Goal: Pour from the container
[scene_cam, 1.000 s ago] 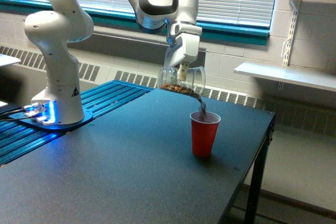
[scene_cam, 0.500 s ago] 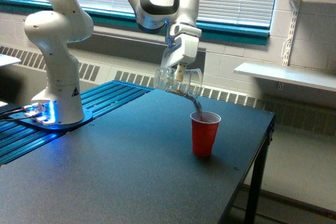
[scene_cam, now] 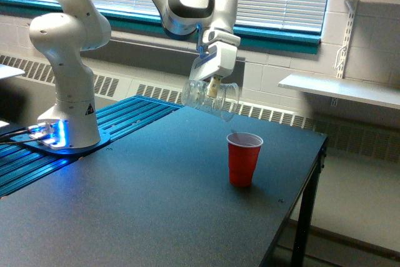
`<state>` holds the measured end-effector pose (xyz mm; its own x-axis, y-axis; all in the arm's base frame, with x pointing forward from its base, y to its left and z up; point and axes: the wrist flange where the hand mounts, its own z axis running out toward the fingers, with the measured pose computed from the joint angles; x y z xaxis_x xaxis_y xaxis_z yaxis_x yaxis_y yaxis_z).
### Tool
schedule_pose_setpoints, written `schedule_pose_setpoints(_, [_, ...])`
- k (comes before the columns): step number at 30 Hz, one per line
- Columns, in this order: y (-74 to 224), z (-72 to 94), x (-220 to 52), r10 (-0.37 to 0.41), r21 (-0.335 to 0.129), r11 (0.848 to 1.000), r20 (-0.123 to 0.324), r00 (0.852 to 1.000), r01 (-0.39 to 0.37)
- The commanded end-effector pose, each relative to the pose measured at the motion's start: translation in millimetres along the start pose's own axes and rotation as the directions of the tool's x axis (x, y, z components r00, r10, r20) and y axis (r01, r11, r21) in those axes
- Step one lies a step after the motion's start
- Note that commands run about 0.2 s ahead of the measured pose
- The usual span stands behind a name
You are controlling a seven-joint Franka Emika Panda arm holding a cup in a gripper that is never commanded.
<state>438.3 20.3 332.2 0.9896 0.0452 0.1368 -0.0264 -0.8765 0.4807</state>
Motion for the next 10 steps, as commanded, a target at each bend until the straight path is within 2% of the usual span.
schedule_pose_setpoints(1, [-5.2,-0.9,-0.2,-0.032,-0.006,0.999,0.003,0.999,0.032])
schedule_pose_setpoints(10, [-7.0,4.1,-3.9,-0.022,0.013,1.0,0.009,1.0,0.021])
